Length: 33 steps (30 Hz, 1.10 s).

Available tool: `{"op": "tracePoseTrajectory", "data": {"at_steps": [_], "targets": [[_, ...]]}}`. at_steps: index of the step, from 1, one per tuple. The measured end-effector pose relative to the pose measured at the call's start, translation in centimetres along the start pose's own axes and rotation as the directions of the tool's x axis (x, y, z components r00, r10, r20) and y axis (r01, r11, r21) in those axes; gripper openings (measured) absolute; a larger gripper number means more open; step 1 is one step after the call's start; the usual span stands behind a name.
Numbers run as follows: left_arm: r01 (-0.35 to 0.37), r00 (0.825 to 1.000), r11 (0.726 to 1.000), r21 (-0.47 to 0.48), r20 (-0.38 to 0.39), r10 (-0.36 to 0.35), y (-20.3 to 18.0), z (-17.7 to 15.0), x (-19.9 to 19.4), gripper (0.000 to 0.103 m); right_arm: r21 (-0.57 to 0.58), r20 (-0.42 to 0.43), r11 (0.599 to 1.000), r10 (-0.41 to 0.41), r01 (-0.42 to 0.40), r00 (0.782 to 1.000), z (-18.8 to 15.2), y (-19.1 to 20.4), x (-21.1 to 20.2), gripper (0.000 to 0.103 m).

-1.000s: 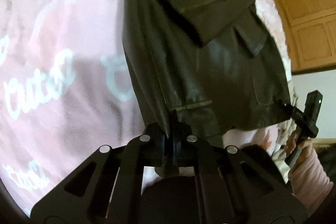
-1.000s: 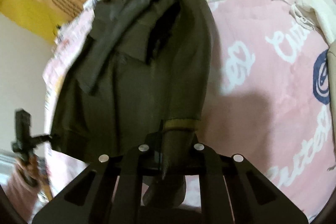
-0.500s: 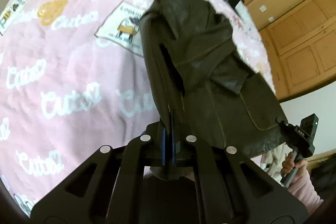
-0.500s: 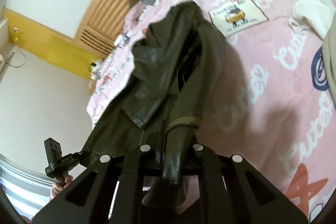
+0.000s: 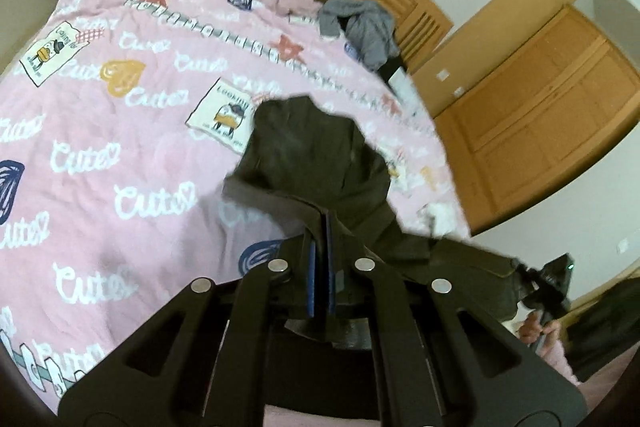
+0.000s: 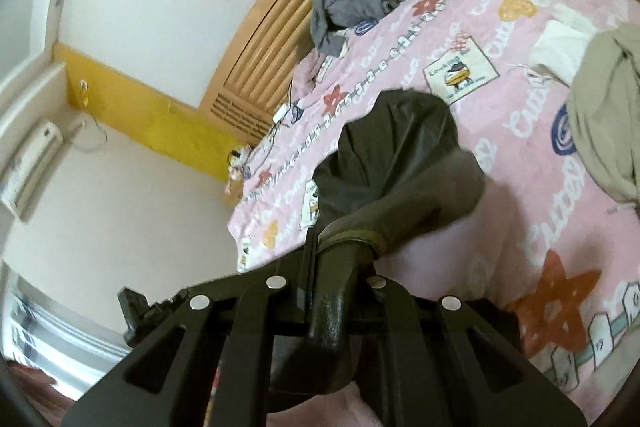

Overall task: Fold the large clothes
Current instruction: 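Lift the hem with both tools and fold it over toward the collar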

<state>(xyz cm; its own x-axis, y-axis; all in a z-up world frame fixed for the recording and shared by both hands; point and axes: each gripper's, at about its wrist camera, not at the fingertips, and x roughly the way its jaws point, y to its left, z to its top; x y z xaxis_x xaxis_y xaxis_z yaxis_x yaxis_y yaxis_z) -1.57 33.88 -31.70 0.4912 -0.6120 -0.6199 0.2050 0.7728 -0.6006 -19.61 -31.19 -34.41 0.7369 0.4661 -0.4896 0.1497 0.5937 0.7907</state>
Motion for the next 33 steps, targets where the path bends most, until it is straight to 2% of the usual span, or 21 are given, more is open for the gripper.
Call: {"op": "tracePoseTrajectory", "data": {"at_steps": [2,5,8,12,17,19,22,24,26,29,31,33], "targets": [[0.008,1.0,1.0,0.006,0.003,-0.008,-0.1,1.0,0.4,0.004,0.029,-0.005,1.0,0.002,-0.002,1.0,1.0,-0.6,0.0,0.009],[-0.01,1.0,1.0,0.017,-0.024,0.01,0.1,2.8,3.3,0.004,0.065,-0.056,0.996,-0.059,0.063,0.997,4.1,-2.0,2.6,0.009],[-0.034,0.997,0.999,0.007,-0.066,0.034,0.6,5.7,8.2,0.004,0.097,-0.113,0.99,-0.093,0.104,0.989,8.0,-3.6,6.8,0.009],[-0.101,0.988,0.994,-0.039,-0.118,0.096,2.5,11.2,16.1,0.004,0.119,-0.188,0.979,-0.144,0.168,0.972,14.1,-5.9,14.1,0.009],[-0.169,0.967,0.985,-0.04,-0.198,0.158,5.1,17.2,26.0,0.004,0.183,-0.265,0.96,-0.159,0.212,0.951,21.3,-10.3,23.0,0.01],[-0.199,0.953,0.98,-0.02,-0.238,0.189,6.0,18.6,30.0,0.004,0.211,-0.302,0.95,-0.16,0.23,0.94,23.3,-12.2,26.4,0.01],[-0.241,0.926,0.97,0.014,-0.297,0.235,6.9,20.6,35.8,0.004,0.199,-0.349,0.936,-0.211,0.292,0.913,25.9,-14.6,31.4,0.01],[-0.25,0.916,0.968,0.012,-0.321,0.24,7.8,21.7,38.6,0.004,0.234,-0.378,0.92,-0.211,0.313,0.902,27.4,-16.6,34.2,0.01],[-0.289,0.886,0.957,0.014,-0.374,0.273,9.1,22.9,42.2,0.004,0.274,-0.401,0.901,-0.213,0.338,0.891,28.4,-18.5,36.1,0.01],[-0.325,0.851,0.946,0.015,-0.433,0.299,10.9,23.5,45.9,0.004,0.324,-0.445,0.862,-0.225,0.39,0.867,29.0,-21.6,39.0,0.01],[-0.331,0.834,0.944,0.014,-0.464,0.299,11.7,23.8,47.6,0.004,0.356,-0.465,0.843,-0.214,0.403,0.859,29.0,-23.3,40.5,0.01],[-0.35,0.806,0.937,-0.016,-0.514,0.292,13.1,23.7,49.5,0.004,0.382,-0.487,0.829,-0.195,0.408,0.851,28.8,-24.4,41.5,0.011]]}}
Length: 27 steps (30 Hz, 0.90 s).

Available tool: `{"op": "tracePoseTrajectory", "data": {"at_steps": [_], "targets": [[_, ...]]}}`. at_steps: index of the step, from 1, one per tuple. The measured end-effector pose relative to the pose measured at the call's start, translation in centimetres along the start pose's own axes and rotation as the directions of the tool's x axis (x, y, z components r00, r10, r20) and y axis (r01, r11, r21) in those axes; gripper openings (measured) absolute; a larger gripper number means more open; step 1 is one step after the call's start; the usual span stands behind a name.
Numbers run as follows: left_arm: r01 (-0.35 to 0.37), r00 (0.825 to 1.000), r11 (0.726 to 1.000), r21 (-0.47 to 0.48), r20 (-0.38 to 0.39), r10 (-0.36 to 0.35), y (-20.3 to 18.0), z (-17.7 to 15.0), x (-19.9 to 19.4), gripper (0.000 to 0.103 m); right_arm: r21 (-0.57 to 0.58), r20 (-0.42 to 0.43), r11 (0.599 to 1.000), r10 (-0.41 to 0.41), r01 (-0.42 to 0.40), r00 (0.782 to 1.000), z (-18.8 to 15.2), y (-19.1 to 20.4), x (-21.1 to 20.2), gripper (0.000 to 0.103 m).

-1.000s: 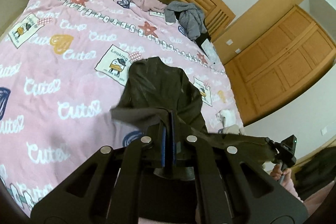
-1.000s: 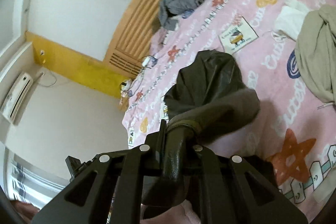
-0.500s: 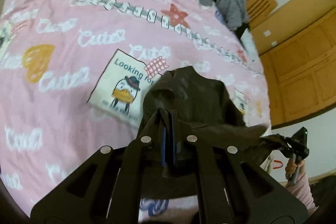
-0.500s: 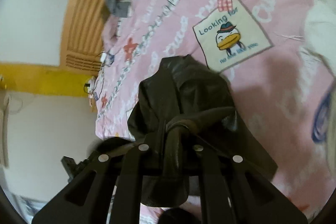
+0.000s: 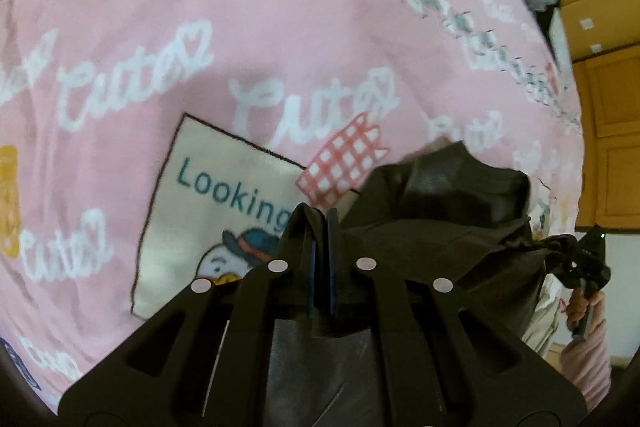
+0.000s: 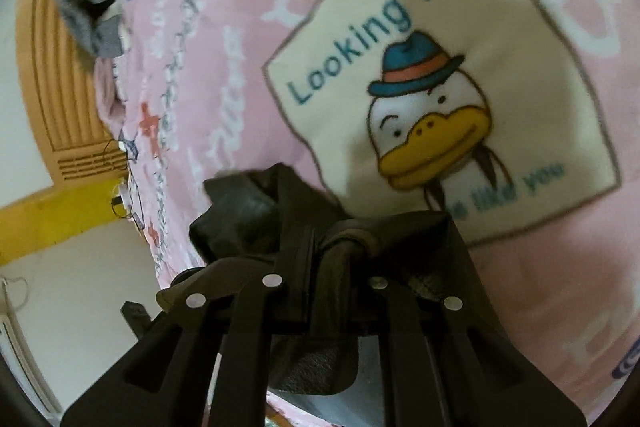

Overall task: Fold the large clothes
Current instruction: 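Lift the hem with both tools and fold it over toward the collar, then lower the folded jacket onto the bedspread and open both tools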

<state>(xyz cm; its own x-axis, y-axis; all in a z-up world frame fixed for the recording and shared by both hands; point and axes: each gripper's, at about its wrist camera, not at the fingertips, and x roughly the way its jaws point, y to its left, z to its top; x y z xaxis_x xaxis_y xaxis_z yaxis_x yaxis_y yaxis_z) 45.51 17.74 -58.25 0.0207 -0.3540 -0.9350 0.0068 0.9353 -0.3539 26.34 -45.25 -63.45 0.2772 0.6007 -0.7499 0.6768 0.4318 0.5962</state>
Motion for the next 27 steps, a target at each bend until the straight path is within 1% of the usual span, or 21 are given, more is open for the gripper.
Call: {"op": "tracePoseTrajectory", "data": {"at_steps": [3,4,5,6,7,8,10,11,12,13,14,16,18,19,21,22,23,24,25,26,27], "targets": [[0.023,0.998,0.998,-0.065,-0.049,-0.026,1.2,0.8,1.4,0.005,0.07,-0.038,0.997,0.028,-0.025,0.999,0.9,-0.8,1.0,0.016],[0.038,0.997,0.995,-0.093,-0.064,-0.044,1.6,1.0,1.7,0.005,0.121,-0.057,0.991,0.06,-0.053,0.997,1.3,-1.3,1.3,0.022],[0.058,0.993,0.989,-0.133,-0.095,-0.071,2.2,1.1,2.1,0.007,0.168,-0.073,0.981,0.107,-0.094,0.992,1.6,-1.6,1.4,0.033],[0.08,0.987,0.983,-0.164,-0.125,-0.101,2.7,1.2,2.6,0.008,0.194,-0.082,0.973,0.144,-0.126,0.986,1.7,-1.8,1.3,0.04],[0.092,0.979,0.978,-0.185,-0.165,-0.123,3.1,1.3,3.0,0.009,0.212,-0.089,0.964,0.182,-0.16,0.979,1.9,-1.9,1.3,0.054],[0.09,0.968,0.979,-0.181,-0.215,-0.129,3.2,1.4,3.2,0.014,0.201,-0.087,0.961,0.208,-0.187,0.974,2.0,-1.5,0.9,0.064],[0.101,0.963,0.985,-0.137,-0.237,-0.132,2.7,1.6,2.3,0.024,0.139,-0.084,0.975,0.187,-0.174,0.979,1.8,-0.2,0.0,0.071],[0.133,0.956,0.982,-0.136,-0.242,-0.163,2.5,1.7,1.5,0.043,0.117,-0.086,0.978,0.181,-0.171,0.98,1.6,0.4,-0.4,0.078],[0.167,0.948,0.974,-0.153,-0.246,-0.201,2.5,1.8,1.0,0.072,0.099,-0.082,0.98,0.18,-0.171,0.98,1.4,0.9,-0.8,0.082],[0.214,0.936,0.959,-0.188,-0.242,-0.256,2.7,2.0,0.1,0.086,0.076,-0.061,0.982,0.18,-0.175,0.982,1.1,1.5,-1.4,0.083],[0.231,0.934,0.952,-0.199,-0.23,-0.274,2.7,2.2,-0.6,0.097,0.063,-0.04,0.983,0.176,-0.173,0.984,1.0,2.0,-1.9,0.084],[0.246,0.942,0.95,-0.19,-0.183,-0.281,2.6,2.8,-2.8,0.097,0.062,0.013,0.979,0.194,-0.195,0.981,0.9,2.3,-3.6,0.084],[0.218,0.962,0.961,-0.173,-0.131,-0.241,2.5,2.8,-4.9,0.097,0.051,0.08,0.982,0.176,-0.18,0.981,0.4,2.7,-5.2,0.084],[0.22,0.965,0.962,-0.161,-0.109,-0.239,2.2,2.5,-5.7,0.097,0.009,0.109,0.987,0.156,-0.158,0.982,-0.5,3.4,-6.0,0.082],[0.216,0.973,0.97,-0.111,-0.064,-0.224,1.4,1.1,-7.4,0.097,-0.093,0.114,0.991,0.109,-0.098,0.988,-2.9,5.1,-6.5,0.073],[0.189,0.981,0.98,-0.056,-0.035,-0.191,0.5,-0.3,-8.2,0.097,-0.165,0.113,0.985,0.072,-0.053,0.991,-4.9,6.1,-6.5,0.061],[0.133,0.991,0.991,0.017,-0.001,-0.133,-0.9,-2.2,-9.0,0.097,-0.214,0.115,0.977,0.05,-0.024,0.992,-6.5,6.6,-6.4,0.051],[0.099,0.994,0.993,0.066,0.027,-0.101,-2.1,-3.2,-9.1,0.097,-0.295,0.115,0.955,0.004,0.031,0.993,-9.3,7.3,-6.0,0.045],[0.056,0.996,0.99,0.128,0.06,-0.064,-3.3,-5.3,-9.2,0.097,-0.356,0.113,0.932,-0.034,0.073,0.993,-11.7,7.6,-5.5,0.038],[0.028,0.995,0.984,0.178,0.088,-0.044,-4.4,-7.4,-9.3,0.097,-0.405,0.115,0.908,-0.067,0.108,0.991,-13.8,7.7,-4.8,0.036],[0.016,0.991,0.968,0.25,0.127,-0.049,-5.6,-11.0,-9.1,0.097,-0.456,0.118,0.877,-0.105,0.148,0.987,-16.3,7.6,-4.0,0.036]]}}
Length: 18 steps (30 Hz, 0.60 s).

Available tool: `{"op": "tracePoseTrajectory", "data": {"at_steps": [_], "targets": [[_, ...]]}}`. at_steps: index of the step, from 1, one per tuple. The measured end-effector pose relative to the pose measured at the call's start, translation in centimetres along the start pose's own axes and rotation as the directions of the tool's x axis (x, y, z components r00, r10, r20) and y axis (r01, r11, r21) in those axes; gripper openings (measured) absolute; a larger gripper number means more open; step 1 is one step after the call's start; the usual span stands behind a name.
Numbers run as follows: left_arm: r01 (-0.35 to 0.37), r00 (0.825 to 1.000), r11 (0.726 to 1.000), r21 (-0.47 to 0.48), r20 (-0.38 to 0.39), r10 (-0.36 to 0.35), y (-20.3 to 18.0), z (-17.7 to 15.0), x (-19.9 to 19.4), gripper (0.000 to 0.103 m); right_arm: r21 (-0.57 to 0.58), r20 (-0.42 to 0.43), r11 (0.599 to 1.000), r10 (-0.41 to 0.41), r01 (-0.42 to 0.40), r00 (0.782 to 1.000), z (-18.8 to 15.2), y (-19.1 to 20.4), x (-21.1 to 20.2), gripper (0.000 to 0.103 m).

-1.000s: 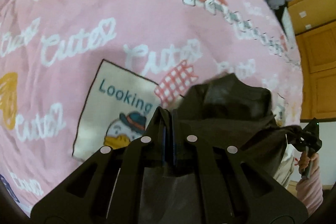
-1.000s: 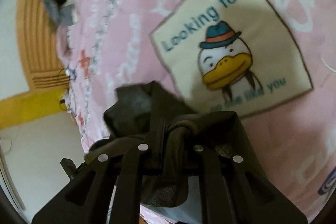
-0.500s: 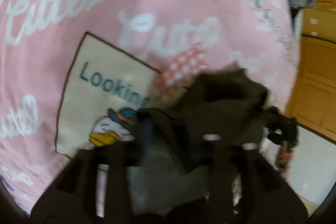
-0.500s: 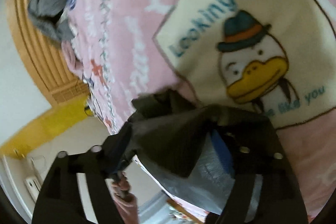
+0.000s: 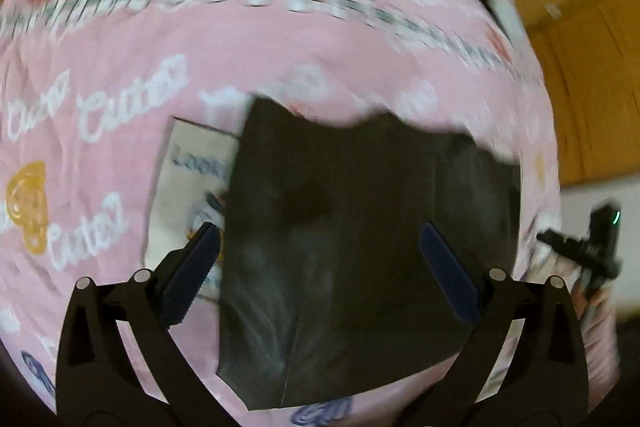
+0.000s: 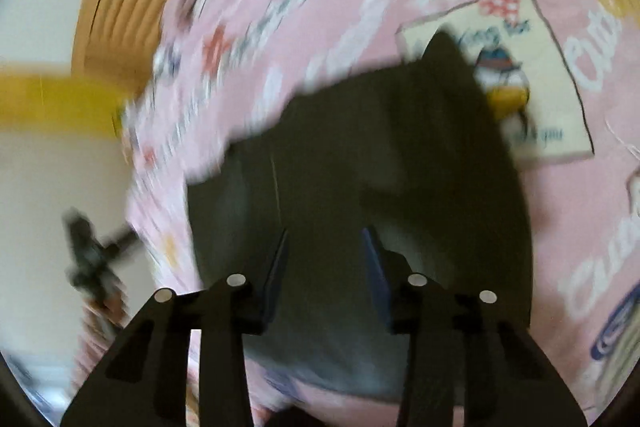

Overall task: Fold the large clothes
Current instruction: 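Lower the folded jacket onto the bedspread and open both tools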

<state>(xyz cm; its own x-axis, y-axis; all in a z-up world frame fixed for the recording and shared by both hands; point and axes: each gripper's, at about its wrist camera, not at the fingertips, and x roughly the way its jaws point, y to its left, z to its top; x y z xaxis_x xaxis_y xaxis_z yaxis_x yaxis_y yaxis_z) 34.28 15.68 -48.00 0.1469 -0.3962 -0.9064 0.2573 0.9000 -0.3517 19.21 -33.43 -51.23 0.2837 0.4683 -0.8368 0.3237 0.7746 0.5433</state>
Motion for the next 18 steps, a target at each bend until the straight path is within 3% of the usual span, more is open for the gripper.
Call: {"op": "tracePoseTrajectory", "data": {"at_steps": [4,7,8,9,11,13,18], "targets": [[-0.089,0.995,0.986,0.144,0.045,0.084,-4.6,-7.6,1.5,0.091,-0.174,0.003,0.977,-0.126,0.124,0.992,-8.8,2.8,2.4,0.036],[-0.167,0.985,0.968,0.19,-0.008,0.171,-6.2,-11.5,4.7,0.09,-0.216,0.018,0.958,-0.19,0.19,0.982,-12.4,3.4,4.8,0.035],[-0.173,0.984,0.967,0.185,-0.01,0.178,-6.3,-12.3,5.9,0.085,-0.23,0.019,0.945,-0.234,0.232,0.972,-13.2,3.3,6.3,0.028],[-0.194,0.979,0.964,0.185,-0.031,0.203,-6.2,-12.8,7.9,0.07,-0.244,0.01,0.929,-0.284,0.278,0.959,-13.4,3.0,8.0,0.025],[-0.241,0.966,0.955,0.173,-0.053,0.253,-5.6,-12.6,10.6,0.068,-0.234,0.021,0.903,-0.365,0.36,0.931,-13.0,2.0,10.2,0.007],[-0.255,0.963,0.953,0.163,-0.043,0.265,-5.2,-12.0,11.7,0.068,-0.174,0.012,0.917,-0.362,0.358,0.932,-11.9,0.5,11.5,0.001],[-0.268,0.961,0.954,0.136,-0.034,0.274,-4.7,-9.9,12.8,0.068,-0.07,-0.001,0.945,-0.32,0.319,0.948,-10.0,-1.4,12.2,0.0]]}}
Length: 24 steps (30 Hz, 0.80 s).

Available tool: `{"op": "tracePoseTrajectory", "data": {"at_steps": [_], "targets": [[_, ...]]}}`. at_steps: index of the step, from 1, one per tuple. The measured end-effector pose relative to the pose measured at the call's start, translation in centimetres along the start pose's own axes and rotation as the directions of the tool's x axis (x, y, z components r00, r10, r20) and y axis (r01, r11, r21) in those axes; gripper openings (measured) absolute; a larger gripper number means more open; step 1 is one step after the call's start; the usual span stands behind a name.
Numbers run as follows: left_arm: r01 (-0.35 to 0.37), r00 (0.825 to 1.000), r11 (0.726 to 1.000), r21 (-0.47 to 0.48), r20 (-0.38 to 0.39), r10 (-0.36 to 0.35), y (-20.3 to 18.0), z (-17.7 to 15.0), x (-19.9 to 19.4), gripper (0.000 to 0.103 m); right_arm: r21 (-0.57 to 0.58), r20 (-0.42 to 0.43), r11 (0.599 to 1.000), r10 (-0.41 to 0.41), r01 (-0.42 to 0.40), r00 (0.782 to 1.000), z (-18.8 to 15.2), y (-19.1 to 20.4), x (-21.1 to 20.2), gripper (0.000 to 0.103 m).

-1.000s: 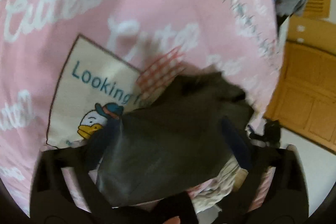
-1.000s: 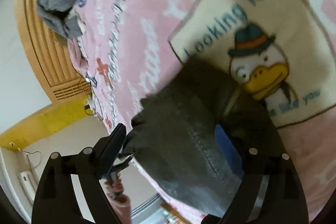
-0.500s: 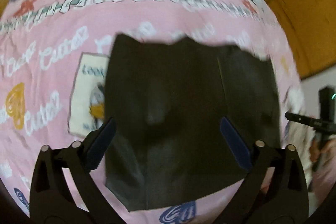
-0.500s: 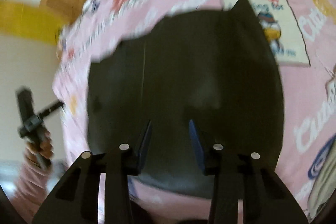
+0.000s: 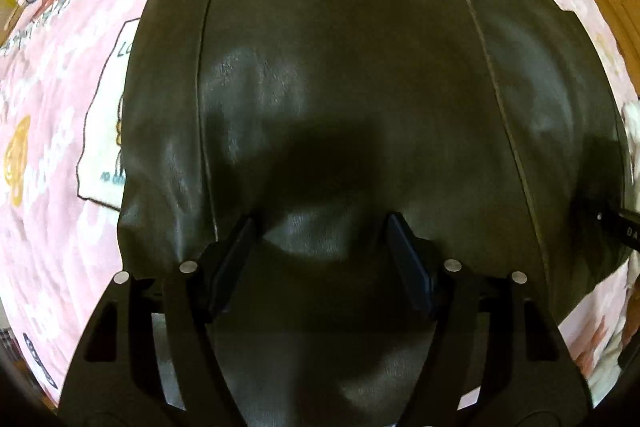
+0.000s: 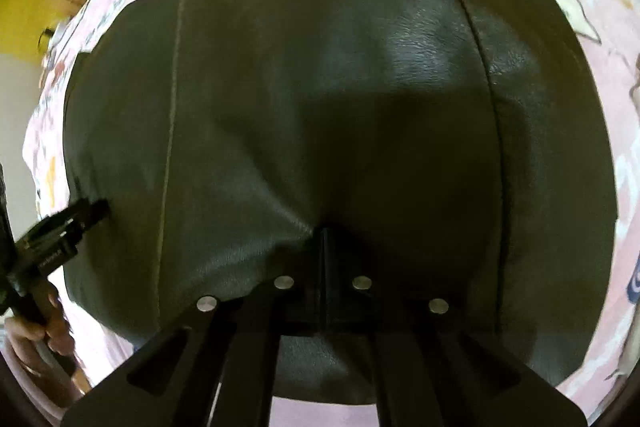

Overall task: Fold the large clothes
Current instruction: 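Lower the folded jacket onto the bedspread and open both tools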

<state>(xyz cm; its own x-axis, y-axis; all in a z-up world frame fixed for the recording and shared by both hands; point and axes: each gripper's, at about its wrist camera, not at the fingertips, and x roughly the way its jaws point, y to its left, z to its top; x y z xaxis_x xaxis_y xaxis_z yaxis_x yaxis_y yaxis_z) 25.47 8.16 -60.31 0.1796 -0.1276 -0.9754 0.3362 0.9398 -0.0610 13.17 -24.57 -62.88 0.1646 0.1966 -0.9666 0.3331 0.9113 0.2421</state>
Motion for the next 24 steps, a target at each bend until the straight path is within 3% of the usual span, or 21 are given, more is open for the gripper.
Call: {"op": "tracePoseTrajectory", "data": {"at_steps": [3,7,10,12,15,17,19,21,24], "targets": [[-0.028,1.0,0.999,0.033,0.006,0.028,0.0,1.0,0.6,0.068,-0.028,0.05,0.999,-0.015,0.016,0.999,0.1,0.5,0.0,0.0],[-0.055,0.998,0.997,0.047,-0.024,0.056,0.2,3.6,2.0,0.068,-0.167,0.126,0.982,-0.072,0.093,0.989,1.0,1.9,0.4,0.0],[-0.064,0.997,0.998,0.023,-0.04,0.065,0.2,4.4,2.1,0.068,-0.11,0.125,0.993,-0.025,0.039,0.992,0.7,1.4,-0.6,0.001],[-0.07,0.997,0.997,0.039,-0.025,0.071,-0.1,4.1,1.4,0.068,-0.021,0.148,0.999,0.049,-0.046,0.988,-0.5,-0.2,-2.1,0.008],[-0.062,0.998,0.997,0.05,0.015,0.061,-0.8,3.8,-0.3,0.068,0.102,0.238,0.986,0.104,-0.131,0.966,-3.9,-3.1,-5.4,0.033],[-0.044,0.997,0.998,0.045,0.062,0.042,-1.1,3.6,-2.0,0.068,0.207,0.304,0.963,0.102,-0.17,0.947,-6.9,-5.4,-7.6,0.065],[0.005,0.995,0.999,0.037,0.103,-0.008,-1.6,3.6,-4.1,0.062,0.316,0.35,0.925,0.093,-0.211,0.932,-10.0,-7.6,-8.9,0.069],[0.029,0.994,0.999,0.02,0.107,-0.031,-2.6,3.8,-5.5,0.041,0.377,0.342,0.898,0.095,-0.229,0.935,-11.4,-8.7,-8.6,0.071],[0.134,0.983,0.991,-0.018,0.127,-0.13,-3.6,3.3,-6.1,0.038,0.464,0.323,0.831,0.163,-0.306,0.932,-12.7,-11.5,-6.6,0.072]]}}
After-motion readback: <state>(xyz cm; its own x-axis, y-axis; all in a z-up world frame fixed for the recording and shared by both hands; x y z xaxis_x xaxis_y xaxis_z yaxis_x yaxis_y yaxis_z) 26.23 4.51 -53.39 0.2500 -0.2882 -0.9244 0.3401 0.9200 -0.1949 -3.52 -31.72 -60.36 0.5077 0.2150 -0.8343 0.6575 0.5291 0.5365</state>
